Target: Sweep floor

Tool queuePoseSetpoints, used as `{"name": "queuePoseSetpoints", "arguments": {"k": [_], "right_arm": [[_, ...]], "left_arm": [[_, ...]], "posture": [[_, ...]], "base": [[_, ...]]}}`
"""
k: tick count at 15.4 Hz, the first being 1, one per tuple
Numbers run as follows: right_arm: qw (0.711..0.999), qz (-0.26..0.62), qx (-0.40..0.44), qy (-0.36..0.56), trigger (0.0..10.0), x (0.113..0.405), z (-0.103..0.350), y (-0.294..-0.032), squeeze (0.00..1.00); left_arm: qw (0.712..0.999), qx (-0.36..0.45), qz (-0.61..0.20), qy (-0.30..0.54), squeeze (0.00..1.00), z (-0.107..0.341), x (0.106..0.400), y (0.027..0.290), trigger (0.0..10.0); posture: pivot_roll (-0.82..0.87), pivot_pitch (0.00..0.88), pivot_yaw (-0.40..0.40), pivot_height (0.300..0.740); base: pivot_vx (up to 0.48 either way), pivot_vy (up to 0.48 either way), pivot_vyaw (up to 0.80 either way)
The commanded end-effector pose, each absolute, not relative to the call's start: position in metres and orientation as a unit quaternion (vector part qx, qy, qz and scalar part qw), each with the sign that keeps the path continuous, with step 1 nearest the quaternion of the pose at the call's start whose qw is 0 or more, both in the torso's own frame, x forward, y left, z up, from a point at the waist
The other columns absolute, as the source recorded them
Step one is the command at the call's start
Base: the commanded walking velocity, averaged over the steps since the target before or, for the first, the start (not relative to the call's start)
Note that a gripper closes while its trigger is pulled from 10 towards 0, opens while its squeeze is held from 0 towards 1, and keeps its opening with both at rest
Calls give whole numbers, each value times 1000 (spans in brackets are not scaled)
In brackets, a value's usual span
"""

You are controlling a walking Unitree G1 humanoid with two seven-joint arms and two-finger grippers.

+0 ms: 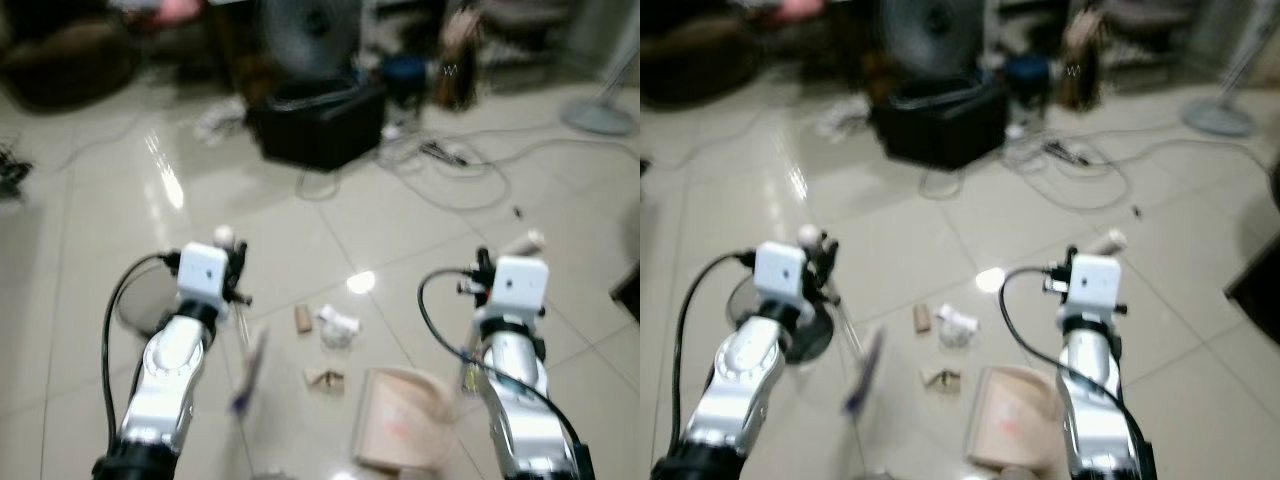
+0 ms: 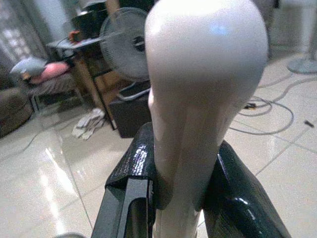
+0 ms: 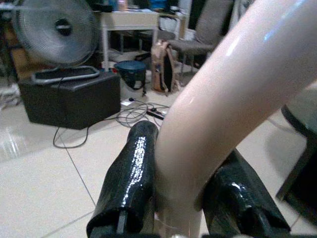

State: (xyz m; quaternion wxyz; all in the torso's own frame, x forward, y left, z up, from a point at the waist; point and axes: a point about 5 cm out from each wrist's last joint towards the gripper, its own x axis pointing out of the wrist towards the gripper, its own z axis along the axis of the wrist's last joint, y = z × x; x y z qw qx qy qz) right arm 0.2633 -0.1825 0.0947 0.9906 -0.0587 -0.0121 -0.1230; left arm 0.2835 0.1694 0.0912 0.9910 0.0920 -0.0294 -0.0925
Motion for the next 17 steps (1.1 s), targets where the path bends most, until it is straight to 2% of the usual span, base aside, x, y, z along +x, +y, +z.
{"name": "queuePoseSetpoints", "arguments": {"k": [1, 8, 10, 17], "right_arm": [[989, -132, -69, -19, 10000, 262, 97, -189, 0], [987, -115, -108, -12, 10000, 264, 95, -184, 0], [987, -137, -84, -10, 10000, 262, 93, -188, 0], [985, -147, -86, -16, 10000, 262, 95, -191, 0]], "left_arm": [[989, 95, -100, -45, 0, 96, 285, 164, 10000], [988, 98, -106, -47, 0, 96, 286, 164, 10000], [988, 99, -109, -46, 0, 96, 286, 164, 10000], [987, 99, -111, -51, 0, 98, 288, 160, 10000]], "posture": [[-38, 56, 76, 740], [-34, 51, 81, 740], [-32, 53, 83, 740], [-33, 60, 84, 740]], "base": [[307, 0, 0], [307, 0, 58], [307, 0, 0], [305, 0, 0]]}}
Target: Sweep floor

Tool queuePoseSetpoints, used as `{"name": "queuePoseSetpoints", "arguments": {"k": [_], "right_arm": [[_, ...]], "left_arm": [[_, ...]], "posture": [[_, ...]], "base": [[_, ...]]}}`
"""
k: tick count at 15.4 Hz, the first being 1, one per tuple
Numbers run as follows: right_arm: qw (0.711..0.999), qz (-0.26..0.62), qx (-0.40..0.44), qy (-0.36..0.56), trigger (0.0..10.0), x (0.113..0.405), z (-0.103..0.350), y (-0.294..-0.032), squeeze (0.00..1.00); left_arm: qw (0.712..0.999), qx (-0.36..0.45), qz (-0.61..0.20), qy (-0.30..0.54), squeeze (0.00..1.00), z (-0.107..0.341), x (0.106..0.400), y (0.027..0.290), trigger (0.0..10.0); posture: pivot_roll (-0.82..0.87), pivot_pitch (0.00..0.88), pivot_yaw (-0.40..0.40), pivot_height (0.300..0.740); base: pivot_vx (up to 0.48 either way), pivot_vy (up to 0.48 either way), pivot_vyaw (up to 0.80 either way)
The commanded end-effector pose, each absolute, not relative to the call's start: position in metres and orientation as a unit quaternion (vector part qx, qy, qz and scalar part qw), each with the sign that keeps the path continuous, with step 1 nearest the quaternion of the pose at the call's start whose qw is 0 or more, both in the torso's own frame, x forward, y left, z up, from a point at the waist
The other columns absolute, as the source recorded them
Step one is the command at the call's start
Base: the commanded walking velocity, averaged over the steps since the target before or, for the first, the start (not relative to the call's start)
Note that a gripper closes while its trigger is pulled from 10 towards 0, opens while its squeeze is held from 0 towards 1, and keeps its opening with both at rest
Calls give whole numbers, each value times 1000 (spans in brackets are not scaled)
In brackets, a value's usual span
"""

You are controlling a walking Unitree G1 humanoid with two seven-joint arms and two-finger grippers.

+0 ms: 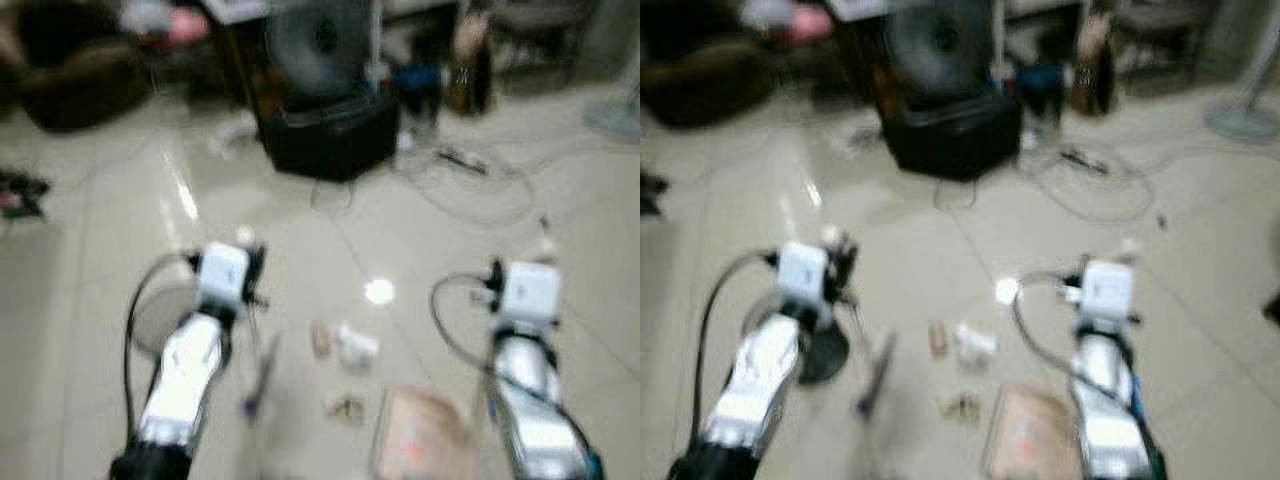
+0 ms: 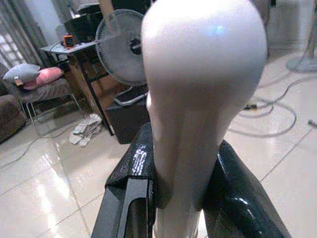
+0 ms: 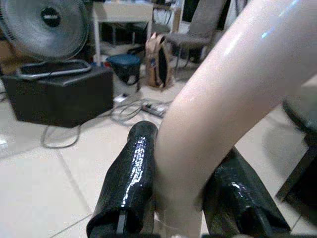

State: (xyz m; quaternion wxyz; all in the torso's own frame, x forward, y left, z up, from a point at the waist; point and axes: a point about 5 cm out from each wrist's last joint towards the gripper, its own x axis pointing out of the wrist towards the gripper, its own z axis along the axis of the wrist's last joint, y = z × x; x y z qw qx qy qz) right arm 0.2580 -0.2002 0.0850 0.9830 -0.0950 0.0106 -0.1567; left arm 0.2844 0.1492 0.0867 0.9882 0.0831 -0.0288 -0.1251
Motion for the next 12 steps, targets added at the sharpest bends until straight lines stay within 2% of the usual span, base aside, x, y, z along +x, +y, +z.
{"name": "queuePoseSetpoints", "arguments": {"k": [1, 3, 12], "right_arm": [[983, -157, -90, -21, 10000, 263, 97, -192, 0], [979, -172, -106, -24, 10000, 265, 99, -195, 0], [974, -174, -137, -50, 10000, 273, 100, -212, 0]], "left_arm": [[987, 99, -112, -52, 0, 98, 288, 160, 10000], [988, 99, -111, -51, 0, 98, 288, 161, 10000], [991, 89, -87, -48, 0, 95, 303, 165, 10000]], "posture": [[-34, 60, 87, 740], [-32, 61, 90, 740], [11, 96, 113, 740]], "base": [[304, 0, 0], [304, 0, 0], [0, 0, 0]]}}
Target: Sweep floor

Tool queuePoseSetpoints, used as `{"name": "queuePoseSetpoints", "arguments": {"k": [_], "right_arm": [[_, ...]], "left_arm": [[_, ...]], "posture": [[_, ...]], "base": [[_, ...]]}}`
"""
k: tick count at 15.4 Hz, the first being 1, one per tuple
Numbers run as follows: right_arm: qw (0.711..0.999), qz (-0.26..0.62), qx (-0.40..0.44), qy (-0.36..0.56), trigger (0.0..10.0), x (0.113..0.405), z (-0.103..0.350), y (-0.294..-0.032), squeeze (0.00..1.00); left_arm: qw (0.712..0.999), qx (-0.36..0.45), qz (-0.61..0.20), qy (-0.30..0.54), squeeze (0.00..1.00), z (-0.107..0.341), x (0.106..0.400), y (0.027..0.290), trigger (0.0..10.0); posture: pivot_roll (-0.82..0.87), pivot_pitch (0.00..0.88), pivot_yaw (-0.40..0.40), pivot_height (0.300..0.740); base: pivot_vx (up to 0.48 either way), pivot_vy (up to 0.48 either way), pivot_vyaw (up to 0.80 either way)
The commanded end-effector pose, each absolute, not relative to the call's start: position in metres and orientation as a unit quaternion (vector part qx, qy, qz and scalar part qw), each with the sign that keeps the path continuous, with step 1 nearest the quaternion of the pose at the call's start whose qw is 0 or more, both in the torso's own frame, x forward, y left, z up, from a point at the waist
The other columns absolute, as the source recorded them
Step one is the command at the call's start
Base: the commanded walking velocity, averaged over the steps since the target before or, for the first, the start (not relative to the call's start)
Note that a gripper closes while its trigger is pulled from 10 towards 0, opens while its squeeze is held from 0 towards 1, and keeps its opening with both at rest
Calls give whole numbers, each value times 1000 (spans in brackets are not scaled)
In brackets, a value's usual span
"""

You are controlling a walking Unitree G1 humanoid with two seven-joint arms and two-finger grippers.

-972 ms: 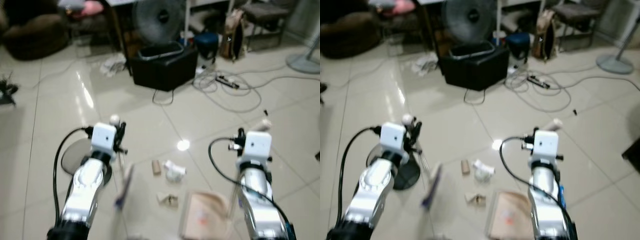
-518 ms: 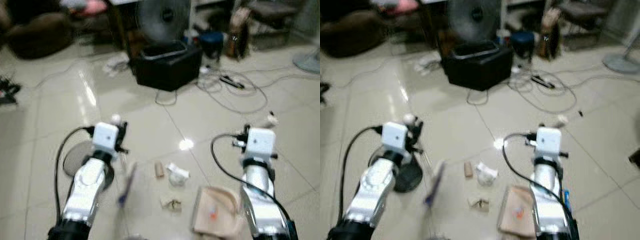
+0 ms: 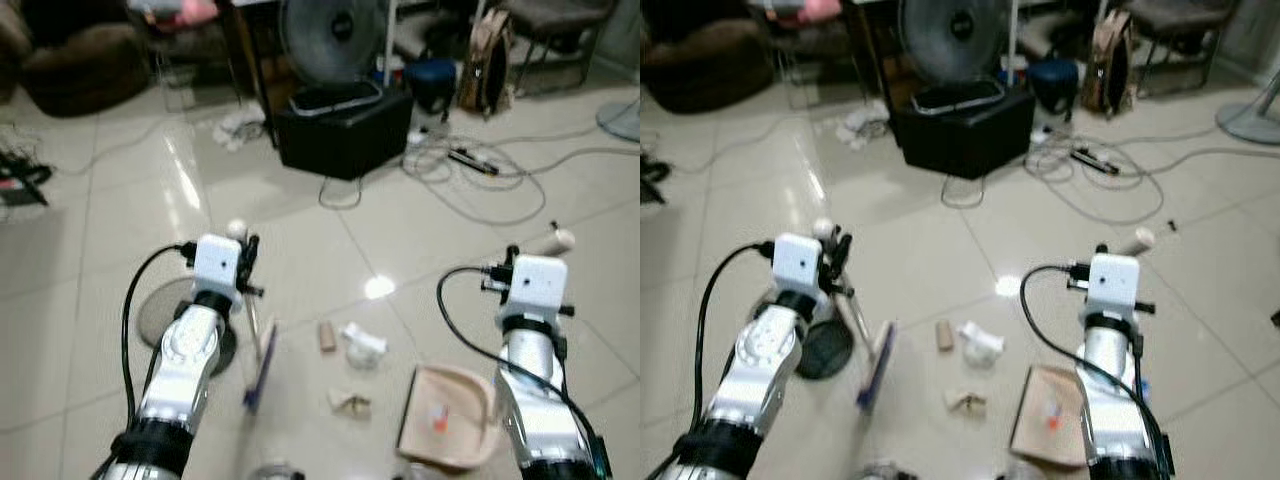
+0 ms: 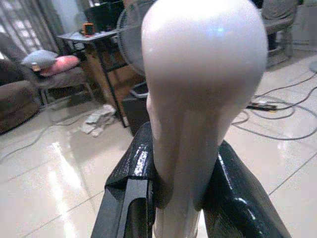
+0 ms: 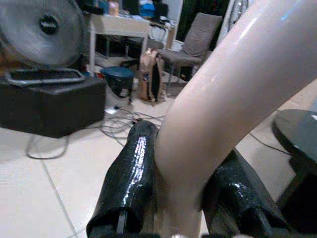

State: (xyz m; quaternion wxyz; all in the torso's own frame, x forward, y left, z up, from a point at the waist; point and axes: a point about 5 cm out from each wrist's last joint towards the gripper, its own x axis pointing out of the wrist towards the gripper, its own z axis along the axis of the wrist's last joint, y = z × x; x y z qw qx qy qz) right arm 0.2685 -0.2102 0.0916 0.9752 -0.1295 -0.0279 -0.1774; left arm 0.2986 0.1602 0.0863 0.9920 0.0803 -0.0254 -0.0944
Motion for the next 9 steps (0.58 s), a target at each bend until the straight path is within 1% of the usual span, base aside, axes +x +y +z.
{"name": "queuePoseSetpoints", "arguments": {"k": [1, 4, 6, 9], "right_arm": [[974, -173, -140, -50, 10000, 274, 99, -213, 0], [973, -147, -169, -49, 10000, 279, 93, -213, 0], [973, -131, -181, -58, 10000, 283, 91, -210, 0], [974, -115, -178, -79, 10000, 298, 91, -200, 0]], "left_arm": [[991, 88, -89, -45, 0, 94, 304, 165, 10000], [993, 81, -77, -30, 0, 84, 309, 164, 10000], [991, 87, -86, -49, 0, 88, 311, 160, 10000], [987, 98, -111, -58, 0, 88, 309, 156, 10000]], "posture": [[12, 98, 113, 740], [27, 122, 123, 740], [33, 128, 132, 740], [70, 172, 154, 740]], "base": [[0, 0, 0], [0, 0, 0], [0, 0, 0], [0, 0, 0]]}}
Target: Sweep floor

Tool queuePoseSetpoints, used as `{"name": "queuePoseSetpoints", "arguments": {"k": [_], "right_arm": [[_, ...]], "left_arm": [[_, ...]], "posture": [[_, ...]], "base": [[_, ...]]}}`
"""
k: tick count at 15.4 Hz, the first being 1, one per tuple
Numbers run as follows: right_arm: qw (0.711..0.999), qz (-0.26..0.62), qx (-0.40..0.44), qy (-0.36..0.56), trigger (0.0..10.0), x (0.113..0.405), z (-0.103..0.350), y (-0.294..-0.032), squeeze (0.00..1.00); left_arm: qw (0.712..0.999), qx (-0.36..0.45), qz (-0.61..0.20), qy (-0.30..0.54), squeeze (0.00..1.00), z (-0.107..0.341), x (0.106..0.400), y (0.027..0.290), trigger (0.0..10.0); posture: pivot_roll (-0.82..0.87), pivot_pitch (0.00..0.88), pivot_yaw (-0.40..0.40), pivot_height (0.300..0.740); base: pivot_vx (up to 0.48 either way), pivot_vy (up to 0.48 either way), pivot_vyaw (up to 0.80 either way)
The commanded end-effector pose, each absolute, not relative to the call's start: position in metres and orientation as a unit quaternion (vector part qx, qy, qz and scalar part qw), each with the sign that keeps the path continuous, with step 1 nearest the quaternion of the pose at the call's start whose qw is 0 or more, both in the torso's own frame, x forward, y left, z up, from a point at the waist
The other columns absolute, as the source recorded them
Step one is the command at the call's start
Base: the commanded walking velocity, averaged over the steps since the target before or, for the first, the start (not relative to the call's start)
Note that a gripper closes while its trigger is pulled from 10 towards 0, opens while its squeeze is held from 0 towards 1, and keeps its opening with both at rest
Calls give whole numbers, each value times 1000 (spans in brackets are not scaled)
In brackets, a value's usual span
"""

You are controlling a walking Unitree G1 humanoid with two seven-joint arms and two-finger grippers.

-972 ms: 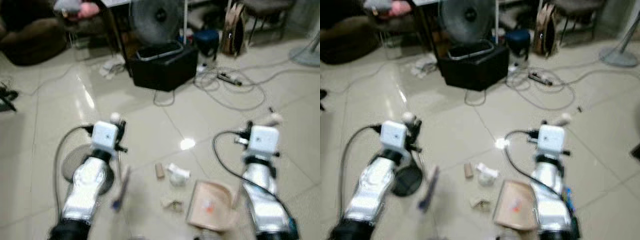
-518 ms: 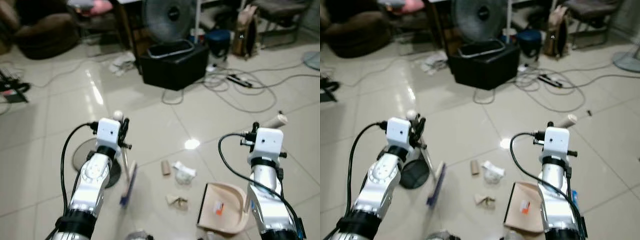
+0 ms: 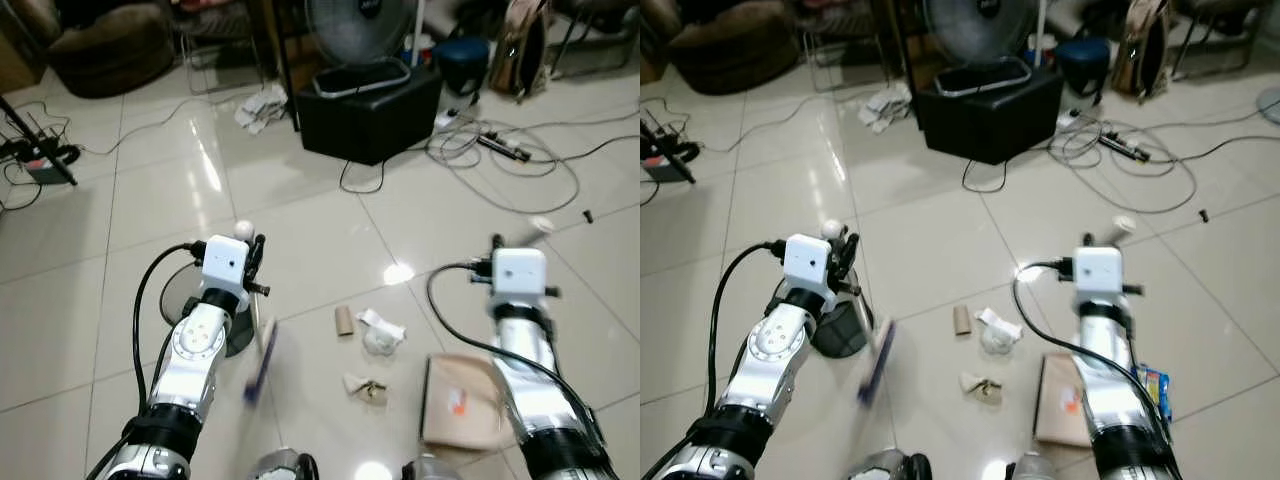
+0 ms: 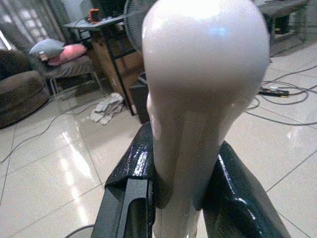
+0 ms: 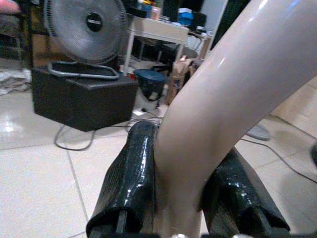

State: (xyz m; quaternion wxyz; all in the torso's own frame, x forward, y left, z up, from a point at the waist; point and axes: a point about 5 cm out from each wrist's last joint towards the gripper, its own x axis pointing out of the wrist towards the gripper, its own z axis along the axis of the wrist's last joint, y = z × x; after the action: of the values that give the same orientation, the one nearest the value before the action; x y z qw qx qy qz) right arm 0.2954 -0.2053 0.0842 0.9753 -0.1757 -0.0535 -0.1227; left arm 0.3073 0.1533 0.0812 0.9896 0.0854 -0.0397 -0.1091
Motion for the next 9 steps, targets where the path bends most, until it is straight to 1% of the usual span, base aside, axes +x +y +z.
{"name": "queuePoseSetpoints", "arguments": {"k": [1, 3, 6, 8, 9], "right_arm": [[974, -111, -177, -85, 10000, 302, 92, -195, 0], [974, -102, -184, -86, 10000, 305, 88, -189, 0], [977, -88, -182, -74, 10000, 310, 80, -177, 0], [978, -78, -180, -72, 10000, 312, 79, -169, 0], [979, -74, -176, -73, 10000, 315, 78, -163, 0]], "left_arm": [[987, 95, -113, -57, 0, 88, 307, 158, 10000], [986, 92, -130, -53, 0, 85, 300, 157, 10000], [981, 88, -169, -43, 0, 80, 292, 146, 10000], [980, 88, -175, -41, 0, 79, 289, 143, 10000], [980, 85, -176, -42, 0, 79, 287, 139, 10000]], "posture": [[76, 186, 162, 740], [94, 208, 167, 740], [105, 234, 158, 740], [110, 238, 158, 740], [126, 260, 155, 740]], "base": [[0, 0, 0], [0, 0, 0], [0, 0, 0], [0, 0, 0], [0, 0, 0]]}}
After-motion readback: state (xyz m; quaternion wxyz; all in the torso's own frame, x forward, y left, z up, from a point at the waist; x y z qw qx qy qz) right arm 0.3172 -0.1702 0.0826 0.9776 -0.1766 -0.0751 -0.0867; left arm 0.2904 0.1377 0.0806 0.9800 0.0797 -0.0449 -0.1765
